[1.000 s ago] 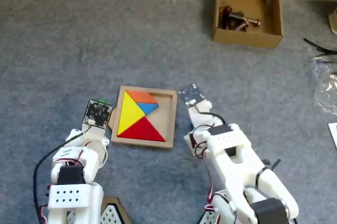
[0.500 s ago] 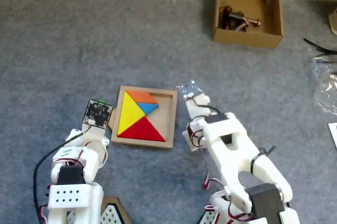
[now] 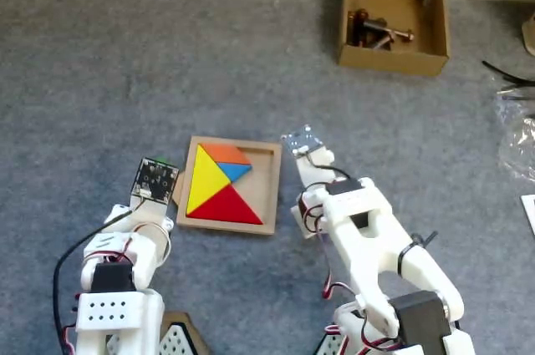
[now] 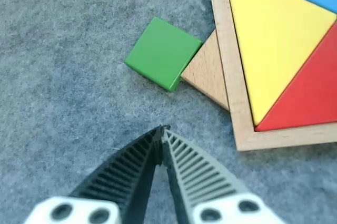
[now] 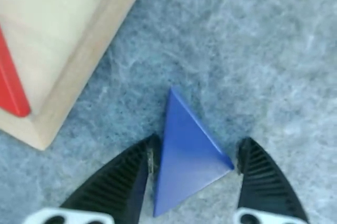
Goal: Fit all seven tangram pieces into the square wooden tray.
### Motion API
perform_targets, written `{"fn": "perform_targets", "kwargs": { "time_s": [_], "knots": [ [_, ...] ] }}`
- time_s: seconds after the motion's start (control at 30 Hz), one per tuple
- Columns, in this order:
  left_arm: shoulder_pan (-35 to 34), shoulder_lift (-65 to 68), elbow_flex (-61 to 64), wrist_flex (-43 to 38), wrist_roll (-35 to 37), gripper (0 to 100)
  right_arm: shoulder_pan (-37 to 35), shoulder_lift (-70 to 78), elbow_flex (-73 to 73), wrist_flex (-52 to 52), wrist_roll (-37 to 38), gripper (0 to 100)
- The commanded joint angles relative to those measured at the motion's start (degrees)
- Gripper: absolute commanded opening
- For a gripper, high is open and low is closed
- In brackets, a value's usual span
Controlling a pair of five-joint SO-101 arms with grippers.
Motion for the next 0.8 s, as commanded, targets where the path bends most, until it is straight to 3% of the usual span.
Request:
{"fn": "perform_targets", "kwargs": {
  "time_s": [0.0,0.27,0.77],
  "knots": [
    [0.7,-0.8,1.3,0.2,-0.4,1,-0.9,2.6,-0.3,2.7,-0.8,21.1],
    [0.7,-0.8,1.3,0.2,-0.4,1,-0.9,2.6,-0.3,3.0,-0.8,26.6],
    [0.7,-0.8,1.3,0.2,-0.4,1,-0.7,2.5,-0.1,5.5,-2.8,26.7]
  ]
}}
